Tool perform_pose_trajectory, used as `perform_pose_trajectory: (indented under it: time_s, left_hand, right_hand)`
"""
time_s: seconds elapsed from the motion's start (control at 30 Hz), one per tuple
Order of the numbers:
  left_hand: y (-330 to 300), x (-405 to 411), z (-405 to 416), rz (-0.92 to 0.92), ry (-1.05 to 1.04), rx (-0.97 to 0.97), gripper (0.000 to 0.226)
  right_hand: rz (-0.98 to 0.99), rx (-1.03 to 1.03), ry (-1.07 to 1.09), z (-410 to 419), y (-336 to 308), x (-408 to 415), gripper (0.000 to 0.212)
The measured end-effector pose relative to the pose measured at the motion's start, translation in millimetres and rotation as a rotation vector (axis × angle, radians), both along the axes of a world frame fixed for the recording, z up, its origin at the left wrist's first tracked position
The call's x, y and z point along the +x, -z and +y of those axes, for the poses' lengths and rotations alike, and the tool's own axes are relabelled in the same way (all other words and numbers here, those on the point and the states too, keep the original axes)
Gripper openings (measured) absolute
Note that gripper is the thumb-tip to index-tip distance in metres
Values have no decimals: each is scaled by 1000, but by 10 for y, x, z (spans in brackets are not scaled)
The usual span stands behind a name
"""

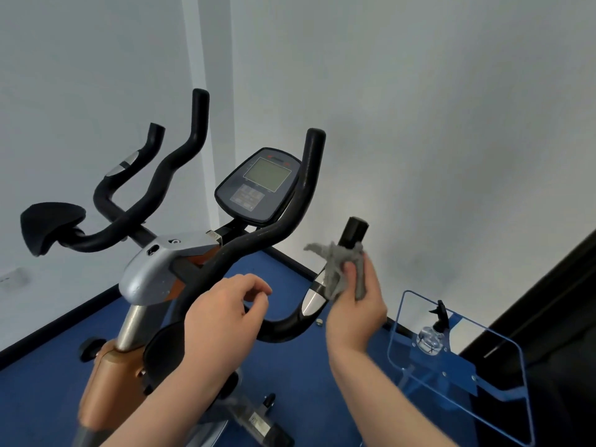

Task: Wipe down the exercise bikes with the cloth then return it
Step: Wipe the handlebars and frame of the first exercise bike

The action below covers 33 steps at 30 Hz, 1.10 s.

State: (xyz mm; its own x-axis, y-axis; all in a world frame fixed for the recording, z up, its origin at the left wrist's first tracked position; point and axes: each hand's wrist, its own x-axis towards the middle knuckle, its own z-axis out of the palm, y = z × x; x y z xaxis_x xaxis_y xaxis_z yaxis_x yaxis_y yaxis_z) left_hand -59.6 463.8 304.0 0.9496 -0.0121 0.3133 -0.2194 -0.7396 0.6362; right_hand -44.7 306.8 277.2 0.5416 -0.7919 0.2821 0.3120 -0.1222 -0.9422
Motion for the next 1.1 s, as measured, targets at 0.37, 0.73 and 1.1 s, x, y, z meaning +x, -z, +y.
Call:
perform_pose_trajectory:
  time_s: [0.37, 0.73, 1.1]
  left_hand:
    - [23, -20, 16, -94, 3, -205, 16]
    - [262, -214, 350, -339, -283, -9, 22]
    - [276, -202, 349, -227, -450, -1, 17]
  right_hand:
    - [-50, -1096, -320, -331, -24, -97, 17]
    - [295, -1527, -527, 72, -295, -392, 39]
    - [603, -1594, -685, 454, -445, -177, 27]
